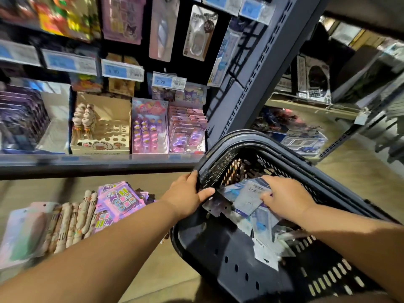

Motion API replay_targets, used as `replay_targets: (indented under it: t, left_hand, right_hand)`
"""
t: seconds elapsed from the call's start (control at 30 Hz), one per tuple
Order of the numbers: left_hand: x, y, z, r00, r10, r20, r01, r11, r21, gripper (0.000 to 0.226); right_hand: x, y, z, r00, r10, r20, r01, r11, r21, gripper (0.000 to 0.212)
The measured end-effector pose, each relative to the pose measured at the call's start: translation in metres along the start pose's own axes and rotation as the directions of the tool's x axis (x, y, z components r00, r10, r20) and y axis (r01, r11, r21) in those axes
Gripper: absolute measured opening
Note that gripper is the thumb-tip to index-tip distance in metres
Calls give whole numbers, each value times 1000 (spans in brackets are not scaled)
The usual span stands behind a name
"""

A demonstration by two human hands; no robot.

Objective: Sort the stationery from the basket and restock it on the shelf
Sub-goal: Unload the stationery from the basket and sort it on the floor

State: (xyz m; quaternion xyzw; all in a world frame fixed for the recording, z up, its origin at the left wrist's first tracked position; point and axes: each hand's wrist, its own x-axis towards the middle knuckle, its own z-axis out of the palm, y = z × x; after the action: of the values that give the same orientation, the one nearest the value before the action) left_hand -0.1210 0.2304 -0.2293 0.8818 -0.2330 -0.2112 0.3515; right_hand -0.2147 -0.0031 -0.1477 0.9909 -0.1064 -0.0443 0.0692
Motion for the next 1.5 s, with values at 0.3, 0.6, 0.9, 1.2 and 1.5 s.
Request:
replay_targets:
  t: [0.3, 0.6, 0.9, 1.2, 1.5]
  left_hand:
    - [-31, 18, 16, 920, 286, -269, -295, 955, 5, 99]
    - [-29, 33, 27, 981, 164, -102, -187, 937, -294, 114]
    - [-38, 43, 38, 982, 135, 133, 30, 583, -812, 51]
    - [-37, 43, 42, 962, 146, 229, 177, 300, -937, 51]
    - [-41, 43, 35, 970, 75, 230, 194, 324, -926, 41]
  right_hand:
    - [-13, -17, -38, 997, -48, 55, 45, 997, 55, 27]
    - [-10, -34, -100, 970, -202, 137, 163, 955, 250, 26]
    - [9, -53, -120, 915, -375, 145, 303, 881, 363, 41]
    - [35, -59, -113, 912, -373, 168, 247, 829, 503, 44]
    - [43, -63, -107, 932, -319, 172, 223, 879, 421, 45]
